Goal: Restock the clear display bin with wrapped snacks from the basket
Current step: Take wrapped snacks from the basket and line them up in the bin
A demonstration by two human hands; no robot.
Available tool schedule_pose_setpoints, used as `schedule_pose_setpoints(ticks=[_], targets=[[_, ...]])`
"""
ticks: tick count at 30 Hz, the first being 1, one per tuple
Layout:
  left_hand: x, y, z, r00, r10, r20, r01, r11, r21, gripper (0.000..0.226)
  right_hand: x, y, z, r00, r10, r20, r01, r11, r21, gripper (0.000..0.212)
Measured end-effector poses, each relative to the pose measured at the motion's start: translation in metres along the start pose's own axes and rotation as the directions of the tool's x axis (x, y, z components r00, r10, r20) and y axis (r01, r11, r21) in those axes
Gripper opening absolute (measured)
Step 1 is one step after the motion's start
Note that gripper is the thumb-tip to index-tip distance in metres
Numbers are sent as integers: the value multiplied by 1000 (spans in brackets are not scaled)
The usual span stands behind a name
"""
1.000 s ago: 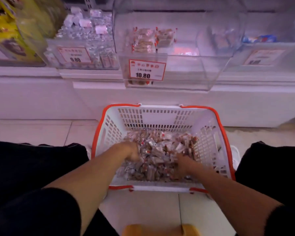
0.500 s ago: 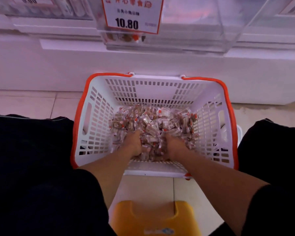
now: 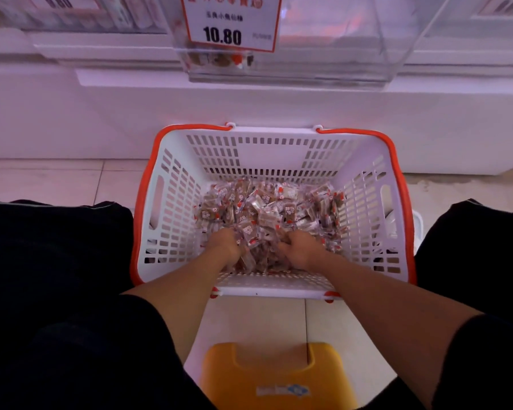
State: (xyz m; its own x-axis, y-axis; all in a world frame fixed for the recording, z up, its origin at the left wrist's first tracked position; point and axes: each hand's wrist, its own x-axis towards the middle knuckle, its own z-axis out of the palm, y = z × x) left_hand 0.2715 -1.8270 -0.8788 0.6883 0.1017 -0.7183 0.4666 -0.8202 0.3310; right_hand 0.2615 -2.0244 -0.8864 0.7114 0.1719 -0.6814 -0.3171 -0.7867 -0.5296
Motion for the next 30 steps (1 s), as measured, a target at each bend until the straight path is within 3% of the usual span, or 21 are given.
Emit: schedule_pose_setpoints(ticks=[3,6,11,16,20,25,27,30], targets=[[-3,0,-2,999,-6,-45,2,996,-91,28,-5,-9,0,999,-7,38,4,996,86,25],[-9,0,-6,999,-26,25,29,990,-139,34,-9,-12,-2,997,-2,73,2,1000,2,20],[-20,4,-20,995,-66,74,81,971,-227,41,-18,-13,-6,985,25,170,-47,991,127,20],[-44,34,-68,950,152,273,-39,925,-379,27,-38,-51,-74,979,-28,200,4,993,119,16],[-76,81,-138,886,326,330,-169,889,-426,20,-79,-103,-157,946,-94,311,-5,953,301,13],[-144,111,-197,851,462,249,-227,751,-620,24,-154,-139,-207,933,-238,268,41,814,579,24],[-168,115,-208,851,486,200,-198,649,-734,27,-176,-149,-210,917,-297,268,82,795,601,23],[-187,121,-219,871,485,73,-197,481,-854,32,-190,-165,-209,928,-337,158,202,814,544,14]])
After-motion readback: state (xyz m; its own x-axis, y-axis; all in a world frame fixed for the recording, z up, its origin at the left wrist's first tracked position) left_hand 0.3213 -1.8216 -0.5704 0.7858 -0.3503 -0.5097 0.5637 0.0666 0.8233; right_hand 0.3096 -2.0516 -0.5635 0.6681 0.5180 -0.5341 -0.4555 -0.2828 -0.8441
